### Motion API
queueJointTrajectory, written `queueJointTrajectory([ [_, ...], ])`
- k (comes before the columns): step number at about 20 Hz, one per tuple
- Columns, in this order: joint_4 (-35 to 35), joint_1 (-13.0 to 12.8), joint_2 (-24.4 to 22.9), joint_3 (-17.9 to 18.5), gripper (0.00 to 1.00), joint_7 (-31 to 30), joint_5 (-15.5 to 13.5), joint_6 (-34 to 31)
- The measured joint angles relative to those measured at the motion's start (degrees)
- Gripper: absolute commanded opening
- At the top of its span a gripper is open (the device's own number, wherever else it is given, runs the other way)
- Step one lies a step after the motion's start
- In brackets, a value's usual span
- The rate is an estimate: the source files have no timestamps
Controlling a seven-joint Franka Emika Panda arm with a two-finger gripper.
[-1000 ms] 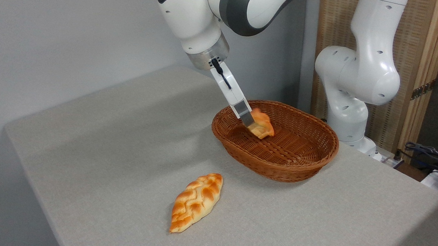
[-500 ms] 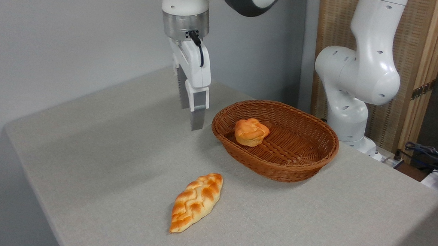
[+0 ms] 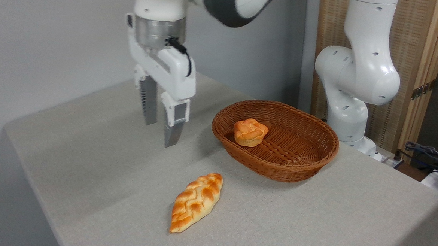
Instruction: Put bread into the basket
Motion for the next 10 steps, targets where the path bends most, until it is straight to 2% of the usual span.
queueJointTrajectory([
  [2,2.3,-0.2,2.5,-0.6,1.0,-2.5,0.1,0.0],
  [6,4.5,-0.2,4.7,-1.2,1.0,-4.7,3.4,-0.3],
  [10,7.4,-0.2,6.2,-1.5,1.0,-7.6,3.9,-2.8],
])
